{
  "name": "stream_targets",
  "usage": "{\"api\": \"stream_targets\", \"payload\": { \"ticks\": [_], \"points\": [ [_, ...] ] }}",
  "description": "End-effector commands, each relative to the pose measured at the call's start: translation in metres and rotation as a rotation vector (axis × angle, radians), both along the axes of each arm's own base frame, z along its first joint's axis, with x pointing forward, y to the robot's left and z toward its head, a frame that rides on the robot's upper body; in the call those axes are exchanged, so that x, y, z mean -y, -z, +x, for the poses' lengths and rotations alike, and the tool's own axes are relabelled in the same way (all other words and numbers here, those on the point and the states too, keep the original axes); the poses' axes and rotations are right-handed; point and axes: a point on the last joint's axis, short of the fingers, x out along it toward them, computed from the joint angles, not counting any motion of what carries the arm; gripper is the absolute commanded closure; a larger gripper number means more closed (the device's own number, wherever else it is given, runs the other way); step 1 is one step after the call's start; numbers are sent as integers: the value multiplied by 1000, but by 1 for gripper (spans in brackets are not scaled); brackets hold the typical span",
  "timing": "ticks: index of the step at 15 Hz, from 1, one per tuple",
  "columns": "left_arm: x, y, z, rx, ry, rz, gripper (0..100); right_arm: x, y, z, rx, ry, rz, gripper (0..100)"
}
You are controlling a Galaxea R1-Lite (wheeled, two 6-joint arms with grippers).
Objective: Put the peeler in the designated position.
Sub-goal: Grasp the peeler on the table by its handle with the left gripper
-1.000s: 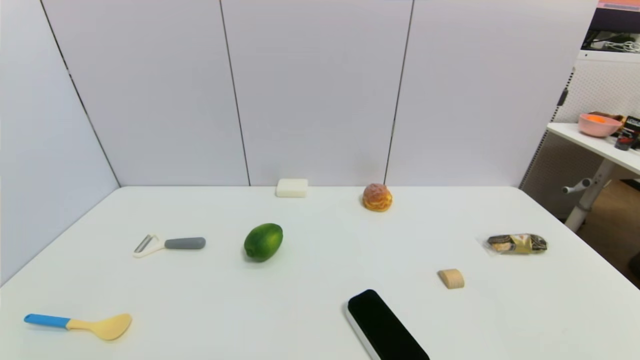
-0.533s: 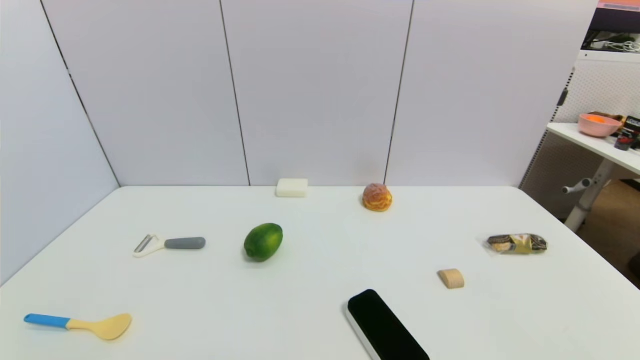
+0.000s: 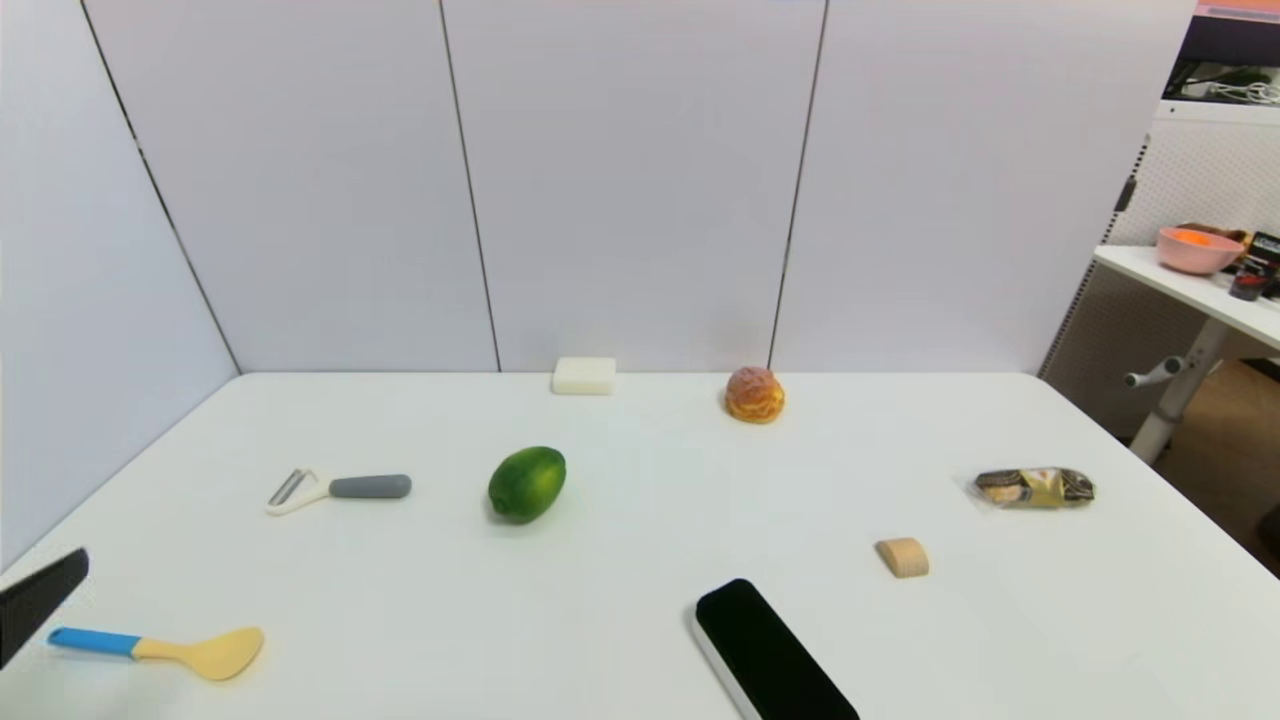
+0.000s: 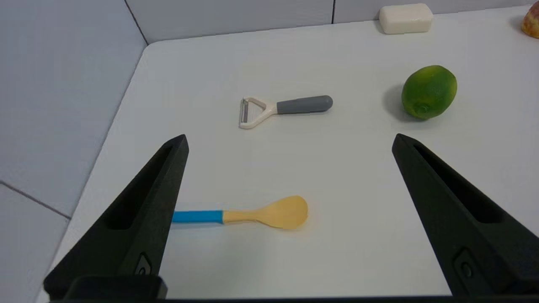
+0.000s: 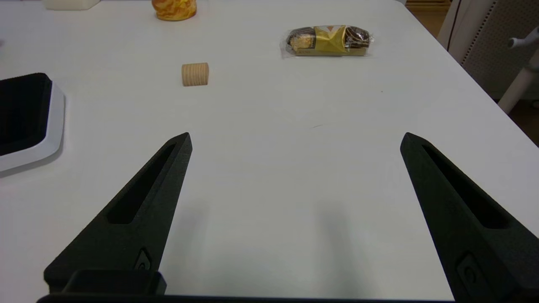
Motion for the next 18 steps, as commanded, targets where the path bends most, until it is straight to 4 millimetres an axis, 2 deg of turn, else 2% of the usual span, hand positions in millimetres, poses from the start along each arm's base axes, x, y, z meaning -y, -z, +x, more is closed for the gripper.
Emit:
{"api": "stream_targets", "payload": {
  "ticks": [1, 3, 6, 8, 14, 18],
  "points": [
    [5, -45, 138, -247, 134, 139, 0, 0, 0, 0, -2, -1, 0, 0],
    [6, -43, 182, -318, 158, 153, 0, 0, 0, 0, -2, -1, 0, 0],
    [8, -19, 238, -410, 190, 142, 0, 0, 0, 0, -2, -1, 0, 0],
    [10, -5, 267, -445, 247, 116, 0, 0, 0, 0, -2, -1, 0, 0],
    [12, 30, 308, -582, 284, 89, 0, 0, 0, 0, -2, -1, 0, 0],
    [11, 43, 321, -632, 159, 19, 0, 0, 0, 0, -2, -1, 0, 0]
  ]
}}
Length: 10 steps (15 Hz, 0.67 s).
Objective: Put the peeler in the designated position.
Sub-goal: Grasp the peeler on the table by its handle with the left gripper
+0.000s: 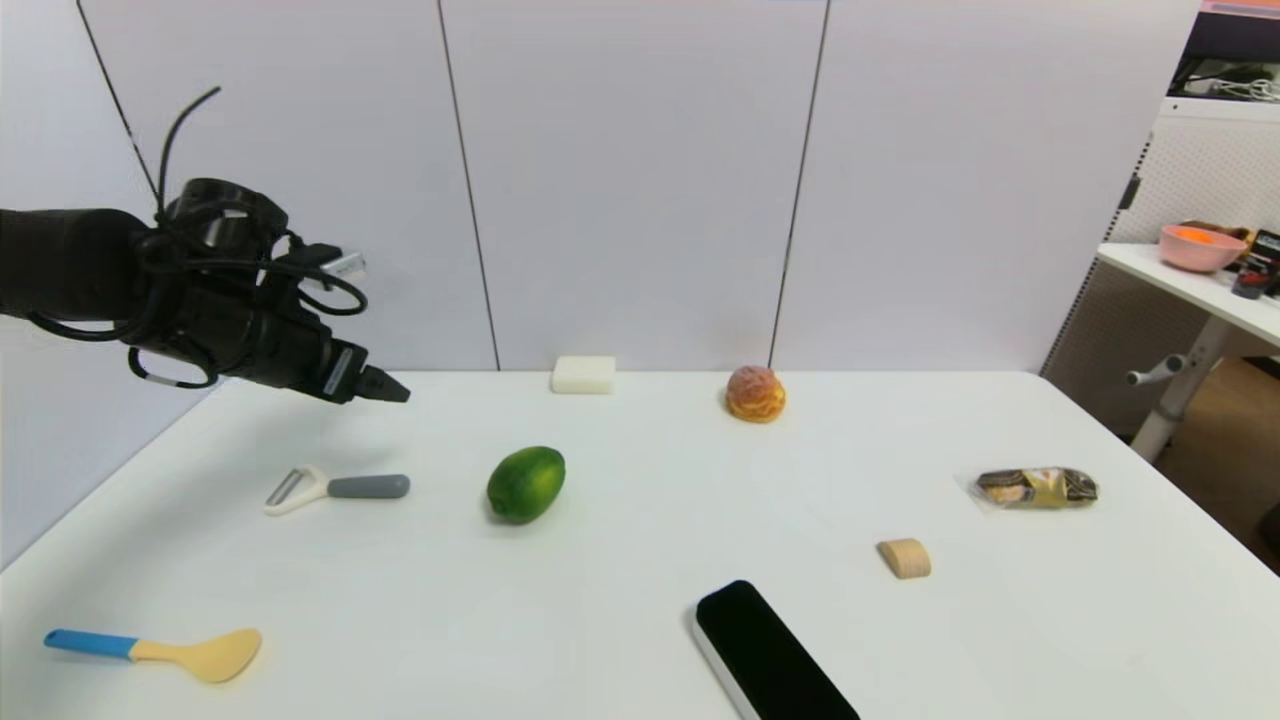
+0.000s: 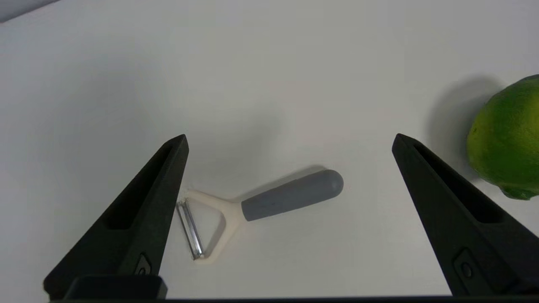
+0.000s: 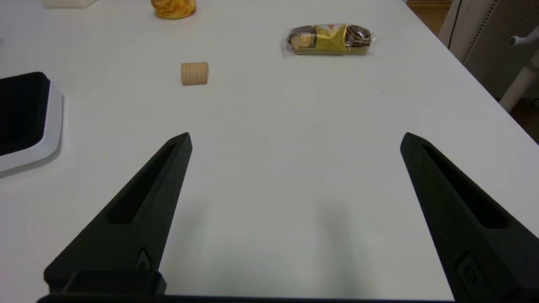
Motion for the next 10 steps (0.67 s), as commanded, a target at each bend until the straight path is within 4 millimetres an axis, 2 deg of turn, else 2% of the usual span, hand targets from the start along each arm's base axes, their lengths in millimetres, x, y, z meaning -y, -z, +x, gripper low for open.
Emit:
{"api": "stream_targets", "payload": {
  "ticks": [1, 4, 7, 10],
  "points": [
    [0, 21, 19, -65, -172, -2, 0, 0, 0, 0, -2, -1, 0, 0],
    [7, 22, 21, -63, -329, 20, 0, 0, 0, 0, -2, -1, 0, 0],
    [32, 12, 28, 2, -520, 34, 0, 0, 0, 0, -2, -1, 0, 0],
    [50, 8, 34, -11, -618, 36, 0, 0, 0, 0, -2, -1, 0, 0]
  ]
}}
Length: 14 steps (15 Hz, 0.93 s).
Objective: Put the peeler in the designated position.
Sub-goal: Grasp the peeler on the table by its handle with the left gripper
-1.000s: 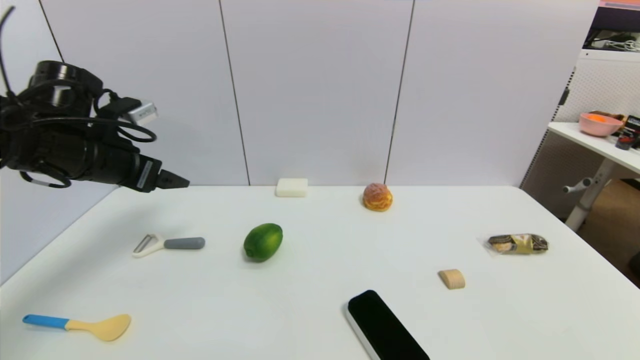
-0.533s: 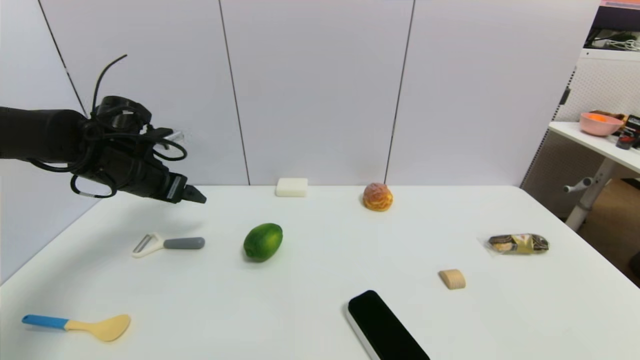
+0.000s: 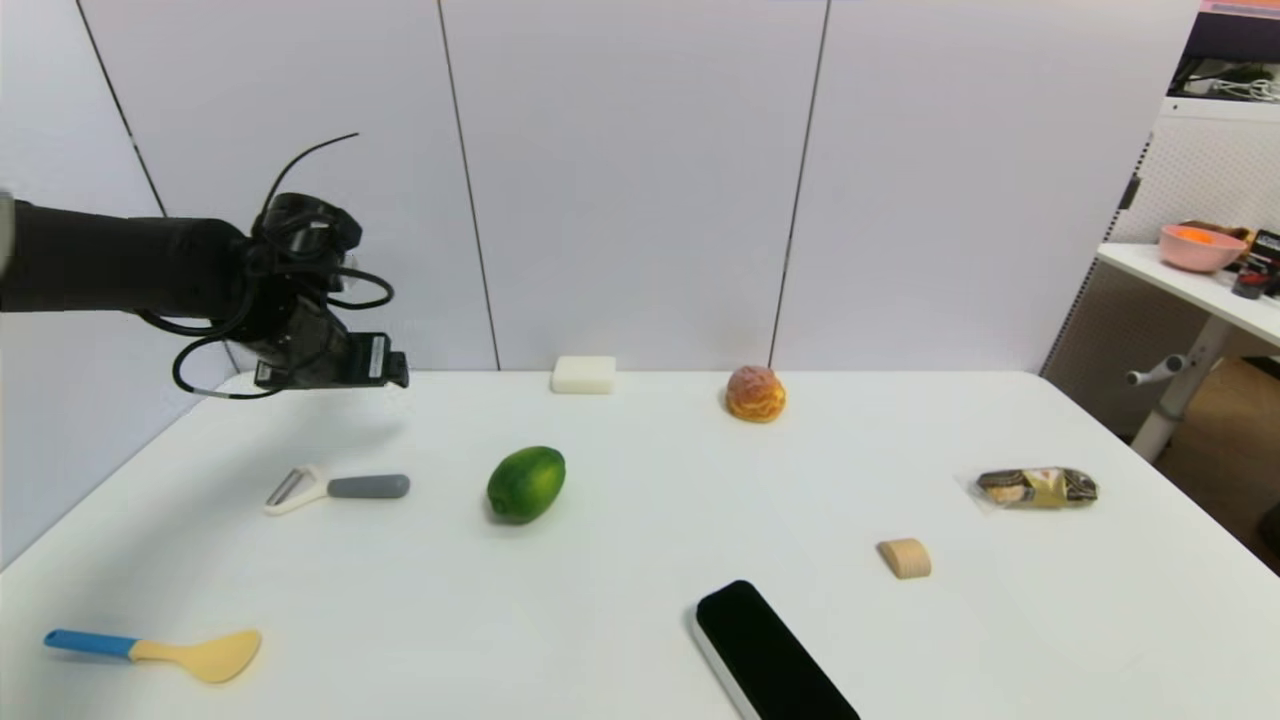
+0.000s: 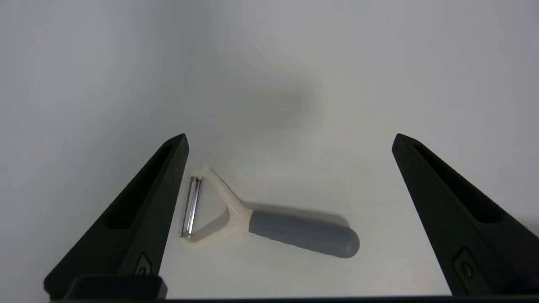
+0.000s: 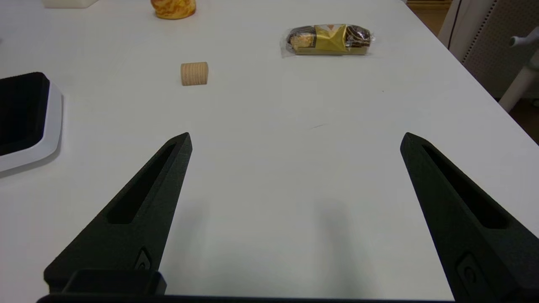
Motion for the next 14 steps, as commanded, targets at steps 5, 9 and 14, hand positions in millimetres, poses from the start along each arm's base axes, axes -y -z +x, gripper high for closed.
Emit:
{"api": "stream_targets", "payload": {
  "ticks": [5, 9, 14],
  "points": [
    [44, 17, 13, -16, -225, -44, 0, 0, 0, 0, -2, -1, 0, 0],
    [53, 33, -1, -70, -459, -38, 0, 0, 0, 0, -2, -1, 0, 0],
    [63, 38, -19, -99, -688, -107, 0, 0, 0, 0, -2, -1, 0, 0]
  ]
}}
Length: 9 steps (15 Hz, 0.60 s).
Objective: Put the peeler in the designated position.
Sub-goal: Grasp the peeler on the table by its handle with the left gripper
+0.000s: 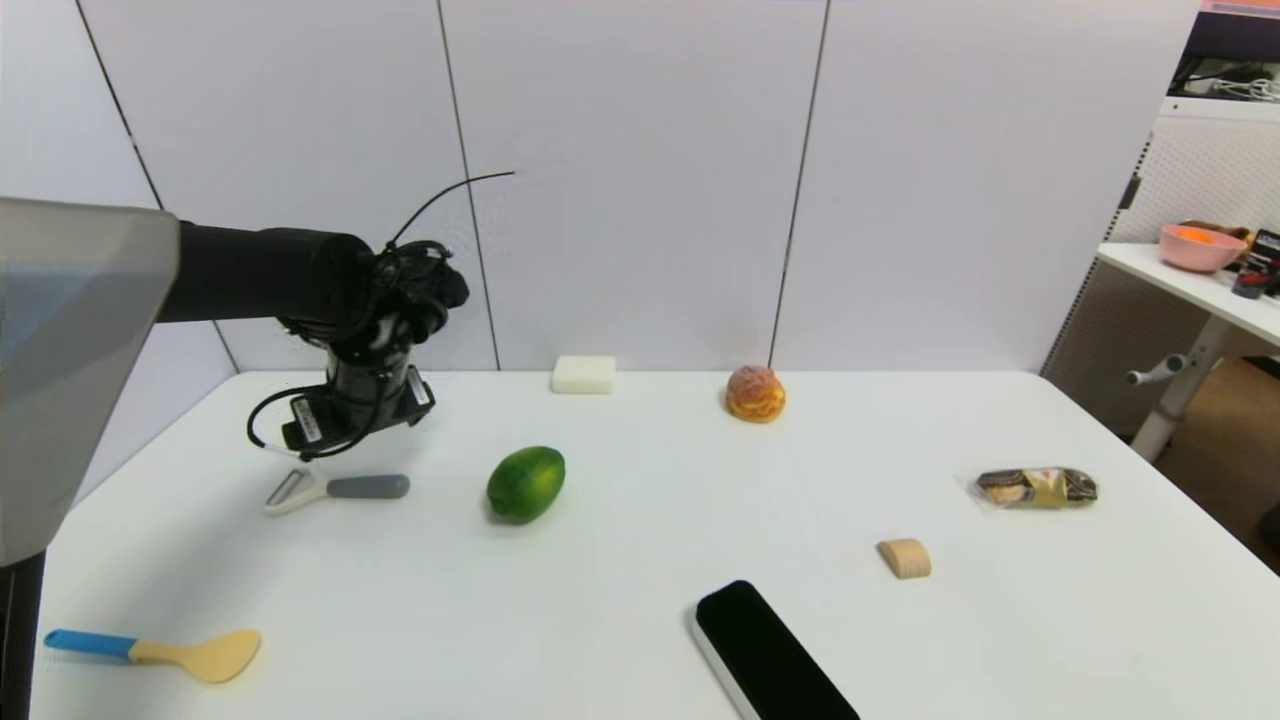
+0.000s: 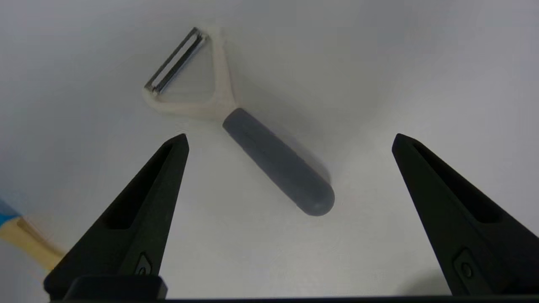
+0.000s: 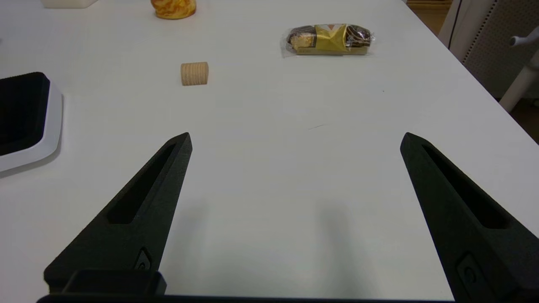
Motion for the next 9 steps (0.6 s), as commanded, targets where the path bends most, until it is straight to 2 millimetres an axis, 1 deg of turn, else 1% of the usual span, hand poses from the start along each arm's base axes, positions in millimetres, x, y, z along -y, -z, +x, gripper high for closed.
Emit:
{"api": "stream_targets", "payload": {
  "ticks": [1, 3, 4, 6, 9],
  "points": [
    [6, 6, -8, 19, -169, -36, 0, 0, 0, 0, -2, -1, 0, 0],
    [5, 16, -3, 34, -228, -32, 0, 0, 0, 0, -2, -1, 0, 0],
    [0, 18, -1, 36, -247, -29, 0, 0, 0, 0, -2, -1, 0, 0],
    [-10, 20, 12, 60, -287, -16, 0, 0, 0, 0, -2, -1, 0, 0],
    [-16, 28, 19, 78, -345, -23, 0, 0, 0, 0, -2, -1, 0, 0]
  ]
}}
